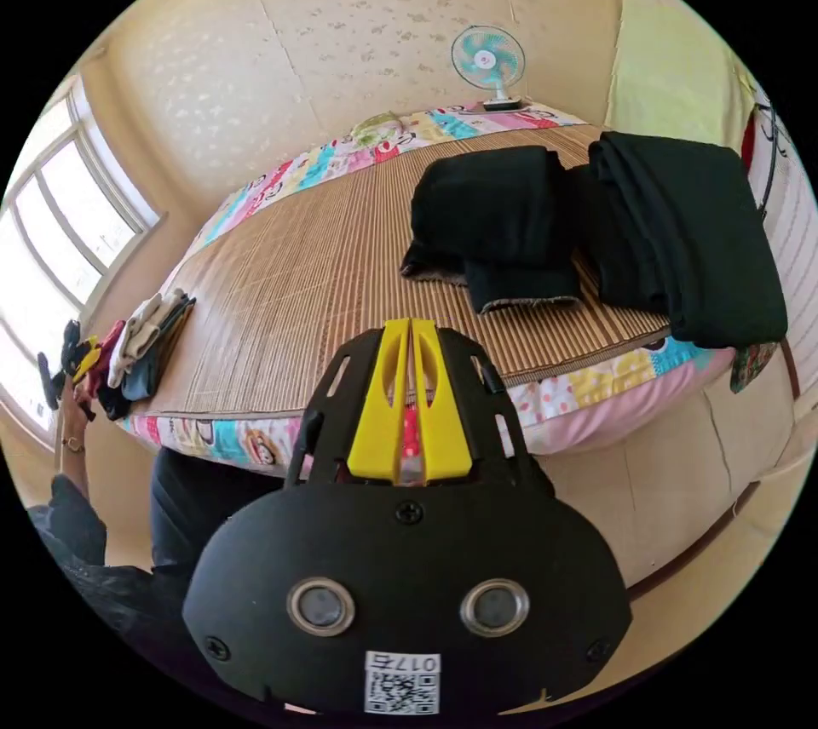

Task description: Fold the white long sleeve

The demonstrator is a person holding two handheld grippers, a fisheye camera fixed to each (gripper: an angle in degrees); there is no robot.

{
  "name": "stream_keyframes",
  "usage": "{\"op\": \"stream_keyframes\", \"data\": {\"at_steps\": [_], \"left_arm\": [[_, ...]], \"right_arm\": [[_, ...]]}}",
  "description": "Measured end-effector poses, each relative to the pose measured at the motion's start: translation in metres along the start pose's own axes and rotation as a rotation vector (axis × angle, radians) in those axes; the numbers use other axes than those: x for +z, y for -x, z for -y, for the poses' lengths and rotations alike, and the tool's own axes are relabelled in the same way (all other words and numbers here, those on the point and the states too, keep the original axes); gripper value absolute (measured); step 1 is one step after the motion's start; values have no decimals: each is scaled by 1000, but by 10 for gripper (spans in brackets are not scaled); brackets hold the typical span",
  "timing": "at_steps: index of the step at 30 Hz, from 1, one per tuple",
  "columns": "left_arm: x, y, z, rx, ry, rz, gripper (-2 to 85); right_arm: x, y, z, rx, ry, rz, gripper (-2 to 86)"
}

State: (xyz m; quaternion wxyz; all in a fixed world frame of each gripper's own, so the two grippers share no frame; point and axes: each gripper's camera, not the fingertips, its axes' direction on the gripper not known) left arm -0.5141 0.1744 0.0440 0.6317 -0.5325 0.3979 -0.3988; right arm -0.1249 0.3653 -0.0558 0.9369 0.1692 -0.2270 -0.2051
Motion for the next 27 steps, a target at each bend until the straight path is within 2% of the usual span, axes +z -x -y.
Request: {"op": "stream_keyframes", "data": {"at_steps": [2,4,6,7,8,10,12,17,18,21,22,25,27], "left_arm": [[29,0,28,6,40,47,162],[99,18,38,-113,255,-10,118],[97,18,24,-202,140,-57,59],[95,12,14,-230,128,-186,33],[93,6,8,-223,137,-239,27],[60,-32,-30,-30,78,-341,16],[25,-50,-75,75,8,-446,15],[-47,-18,-189,10,-114,-729,19],[-60,-5,-203,-28,-101,-701,23],[-75,31,-217,-313,48,-351,51],[-84,31,-215,-350,59,-273,71],[-108,-17,-192,-221,-31,-187,96],[-103,-68,-170,-70,-26,-219,99]], "right_arm": [[-8,-3,-8,6,-2,77,4],[-14,-7,-14,1,5,121,4],[-24,-14,-21,18,-1,134,4],[-27,-15,-22,12,-7,142,4],[-33,-16,-25,-12,-18,160,4],[-39,-16,-28,-60,-27,178,3],[-39,-16,-28,-104,-11,182,4],[-21,-4,-19,-175,32,272,3],[-12,2,-17,-190,52,290,3],[14,21,-13,-229,130,359,3],[18,25,-12,-233,142,372,3],[29,46,-12,-264,164,451,3],[29,56,-17,-297,168,469,3]]}}
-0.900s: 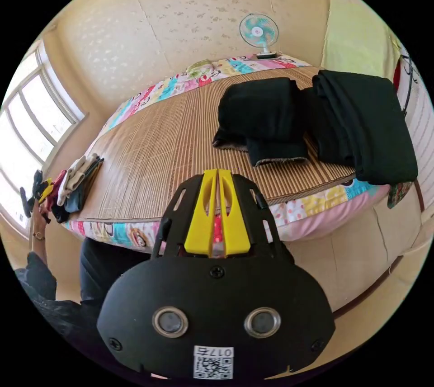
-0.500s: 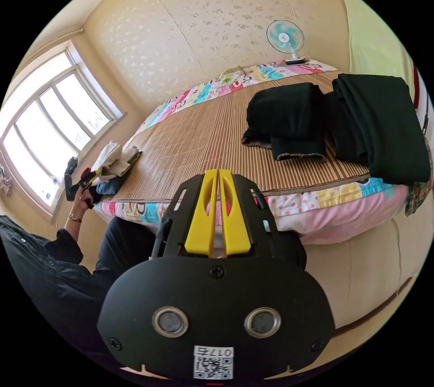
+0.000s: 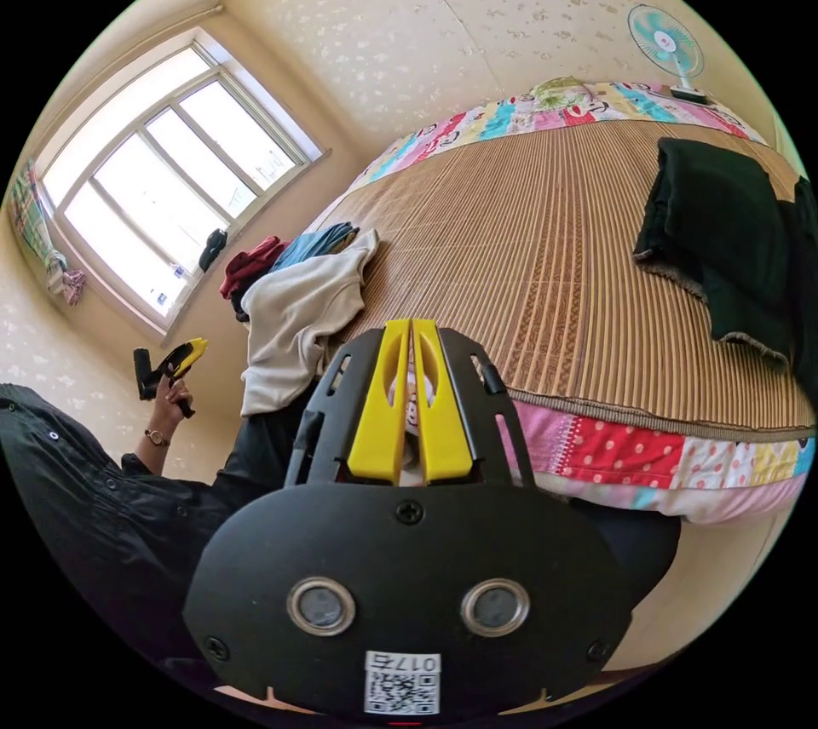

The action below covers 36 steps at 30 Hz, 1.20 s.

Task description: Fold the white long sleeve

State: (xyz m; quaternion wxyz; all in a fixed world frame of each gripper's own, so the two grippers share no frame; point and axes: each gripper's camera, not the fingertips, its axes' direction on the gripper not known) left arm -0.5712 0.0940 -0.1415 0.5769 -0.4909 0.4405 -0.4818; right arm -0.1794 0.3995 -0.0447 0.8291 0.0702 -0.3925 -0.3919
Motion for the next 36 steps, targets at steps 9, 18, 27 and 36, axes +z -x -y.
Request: {"op": "stream_keyframes", "data": {"at_steps": [9,18,27,36], "left_arm": [[256,-167,-17,372,845,163,173],[242,-203,12,563,830,238,43],[-50,-117,137,526,-538,-1375,-6],[104,-101,144,161,191,-270,153]], "right_arm": [[-34,-16,-46,1,-7,66,3],[-88,-43,-92,-12,-92,125,5],[-99,-14,-77,-297,-216,315,10],[-79,-3,-74,-314,-76,306,7]]}}
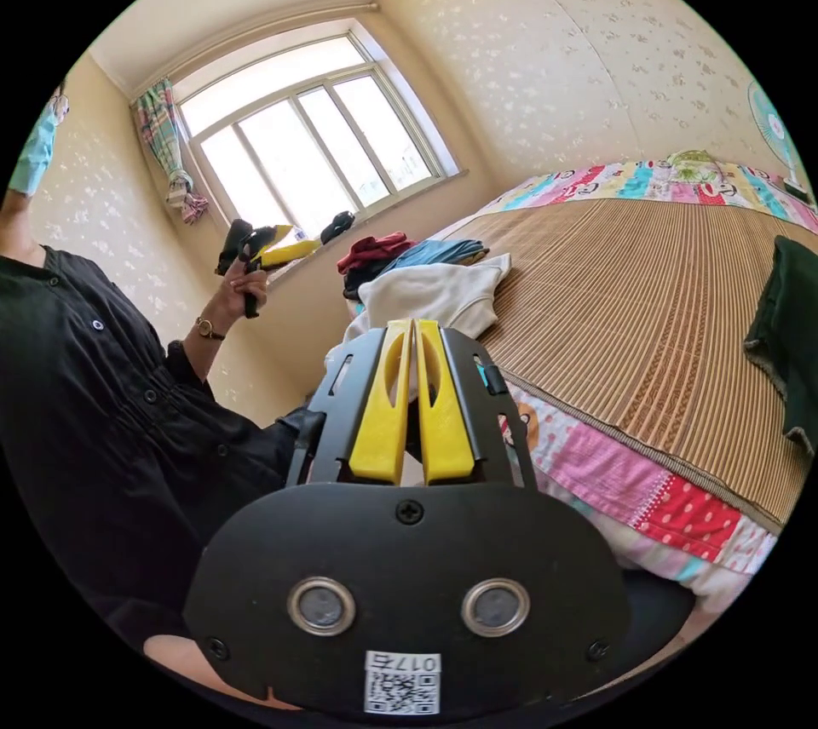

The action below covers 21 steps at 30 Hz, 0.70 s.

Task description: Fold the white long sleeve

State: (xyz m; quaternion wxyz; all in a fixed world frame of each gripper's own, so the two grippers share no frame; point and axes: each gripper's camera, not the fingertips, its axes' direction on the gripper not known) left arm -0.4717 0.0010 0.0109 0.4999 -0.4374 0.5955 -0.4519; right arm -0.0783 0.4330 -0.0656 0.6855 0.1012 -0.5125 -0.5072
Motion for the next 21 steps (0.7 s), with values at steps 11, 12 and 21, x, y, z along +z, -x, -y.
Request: {"op": "stream_keyframes", "data": {"at_steps": [11,12,21], "left_arm": [[315,6,-102,559,1032,876,167],[320,15,-117,644,1091,965,141],[66,60,-18,314,370,-63,36]], "right_arm": [[-53,-28,-40,157,-54,39,11],[-59,-30,-43,165,-57,29,12],[-79,-34,-47,130,-94,-43,20]]}}
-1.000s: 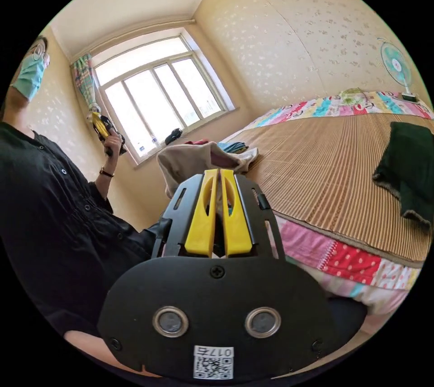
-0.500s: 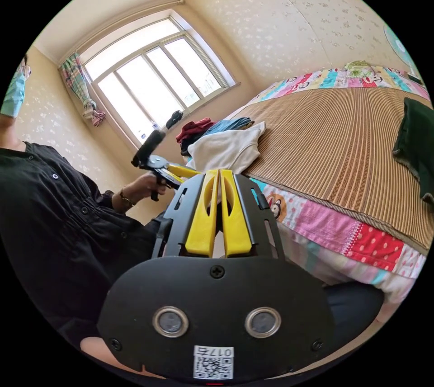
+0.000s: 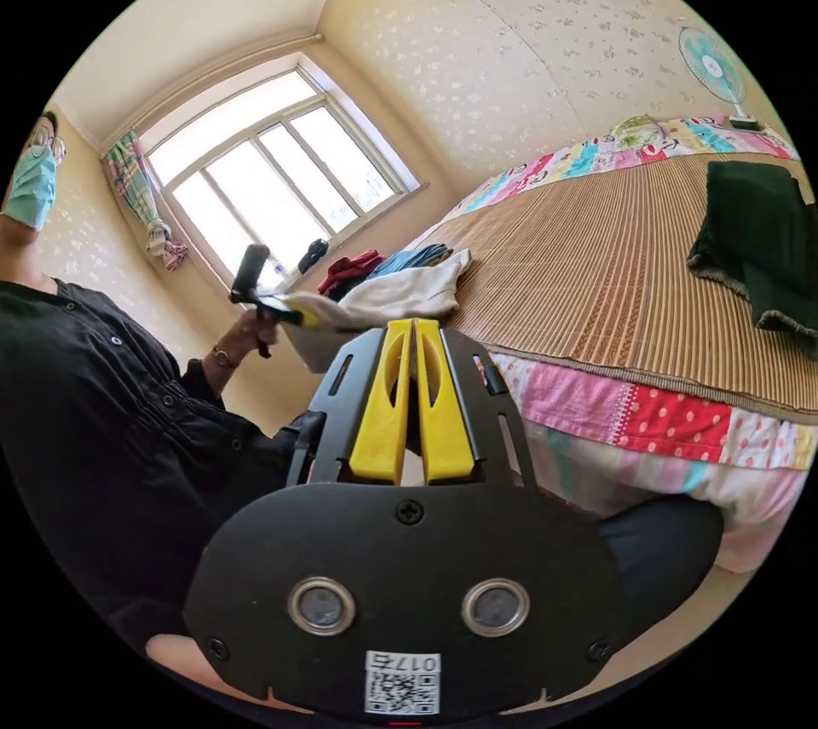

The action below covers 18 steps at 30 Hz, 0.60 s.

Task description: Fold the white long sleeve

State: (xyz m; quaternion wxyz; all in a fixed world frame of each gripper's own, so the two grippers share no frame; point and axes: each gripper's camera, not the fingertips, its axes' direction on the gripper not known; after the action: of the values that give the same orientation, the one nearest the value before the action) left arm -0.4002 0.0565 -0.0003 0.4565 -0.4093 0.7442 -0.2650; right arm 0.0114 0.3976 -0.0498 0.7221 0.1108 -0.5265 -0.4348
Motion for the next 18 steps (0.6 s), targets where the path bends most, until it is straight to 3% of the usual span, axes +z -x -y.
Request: {"op": "stream_keyframes", "data": {"at_steps": [1,4,7,13,16,18], "left_arm": [[-56,4,-16,38,-212,-82,36],[-162,3,-65,223,-572,-212,36],[-217,5,-102,404,-773,-398,36],[-226,31,-127,637,-940,-849,36],[-202,49,-115,655,-954,-1118,35],[-187,55,-105,630,-931,-1221,34]], "right_arm": [[2,1,3,-15,4,-3,23],[16,8,27,-81,27,29,55],[31,21,62,-120,32,98,124],[82,54,113,-162,9,286,197],[146,53,120,-102,188,401,197],[196,50,112,-26,367,730,131]]}}
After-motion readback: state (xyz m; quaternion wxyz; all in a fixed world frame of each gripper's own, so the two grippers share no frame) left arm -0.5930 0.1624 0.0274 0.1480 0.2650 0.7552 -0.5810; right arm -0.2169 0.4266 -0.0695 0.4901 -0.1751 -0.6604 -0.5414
